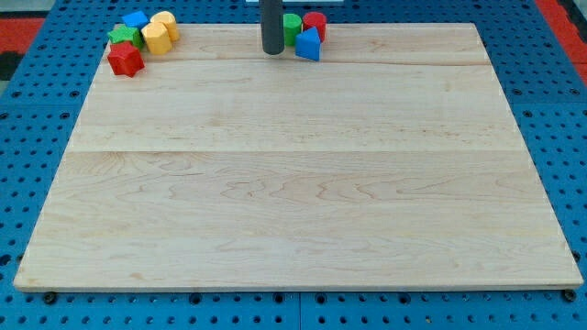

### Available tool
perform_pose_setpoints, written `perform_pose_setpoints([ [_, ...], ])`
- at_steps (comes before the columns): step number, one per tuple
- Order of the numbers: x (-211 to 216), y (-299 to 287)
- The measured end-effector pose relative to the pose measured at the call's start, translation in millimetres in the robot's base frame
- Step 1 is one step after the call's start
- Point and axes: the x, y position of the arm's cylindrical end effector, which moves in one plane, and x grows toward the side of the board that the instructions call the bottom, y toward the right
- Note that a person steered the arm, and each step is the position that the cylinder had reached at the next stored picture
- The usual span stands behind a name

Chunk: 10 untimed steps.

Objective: Move blue triangle into red circle

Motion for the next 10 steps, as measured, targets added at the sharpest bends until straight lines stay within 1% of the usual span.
perform_pose_setpoints([
  [2, 8, 1],
  [4, -14, 1],
  [6, 9, -23],
  [7, 13, -40],
  [8, 32, -50],
  [9, 36, -58],
  [10, 38, -44],
])
